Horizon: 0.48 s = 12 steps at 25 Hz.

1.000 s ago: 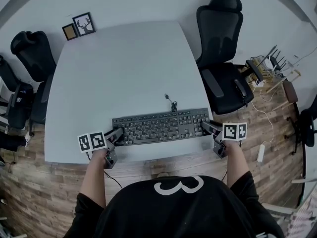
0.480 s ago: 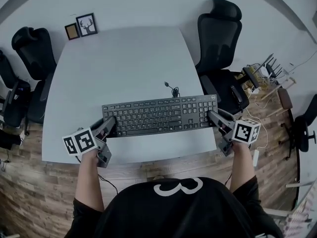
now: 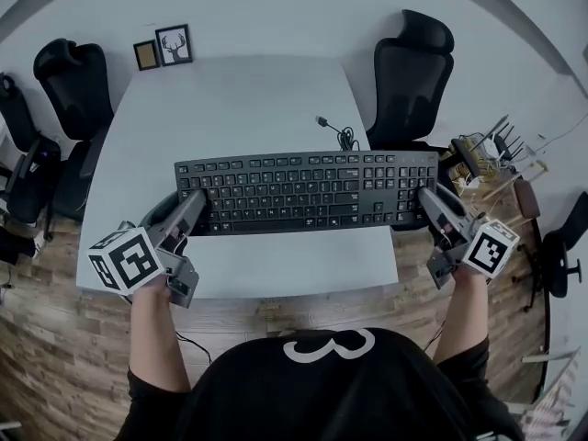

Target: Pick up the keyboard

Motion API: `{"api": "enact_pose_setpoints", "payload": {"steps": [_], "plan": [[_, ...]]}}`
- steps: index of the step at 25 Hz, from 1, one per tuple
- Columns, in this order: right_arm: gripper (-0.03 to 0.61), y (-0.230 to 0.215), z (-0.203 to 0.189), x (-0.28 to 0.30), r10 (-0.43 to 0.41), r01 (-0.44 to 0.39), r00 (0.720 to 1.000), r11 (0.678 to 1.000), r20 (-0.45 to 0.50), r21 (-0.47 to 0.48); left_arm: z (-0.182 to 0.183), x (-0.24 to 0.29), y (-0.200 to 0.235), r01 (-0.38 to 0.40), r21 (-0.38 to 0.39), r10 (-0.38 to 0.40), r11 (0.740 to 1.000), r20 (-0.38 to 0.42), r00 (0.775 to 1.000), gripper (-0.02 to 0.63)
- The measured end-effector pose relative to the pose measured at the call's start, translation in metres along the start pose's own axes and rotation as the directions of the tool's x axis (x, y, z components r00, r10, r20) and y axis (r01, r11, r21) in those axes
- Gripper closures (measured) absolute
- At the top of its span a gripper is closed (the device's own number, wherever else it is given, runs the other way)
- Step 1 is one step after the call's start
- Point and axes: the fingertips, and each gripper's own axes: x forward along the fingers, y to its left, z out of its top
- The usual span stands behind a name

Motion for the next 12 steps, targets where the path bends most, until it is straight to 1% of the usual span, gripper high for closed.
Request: {"api": "enact_pose_setpoints", "payload": {"steps": [4,12], "plan": [[0.416,0.01,0.012,-0.004,0.011,-0.01,1.0,0.999,0.023,-0.041,0.01,-0.011,-0.011,0.003,0.018,-0.004,1.0,0.044,0.999,0.44],[0.417,0.016,0.017,-0.006,0.044,-0.043,0.998,0.999,0.045,-0.021,0.013,-0.015,-0.014,-0.004,0.007,0.004,1.0,0.052,0.999,0.44]]}}
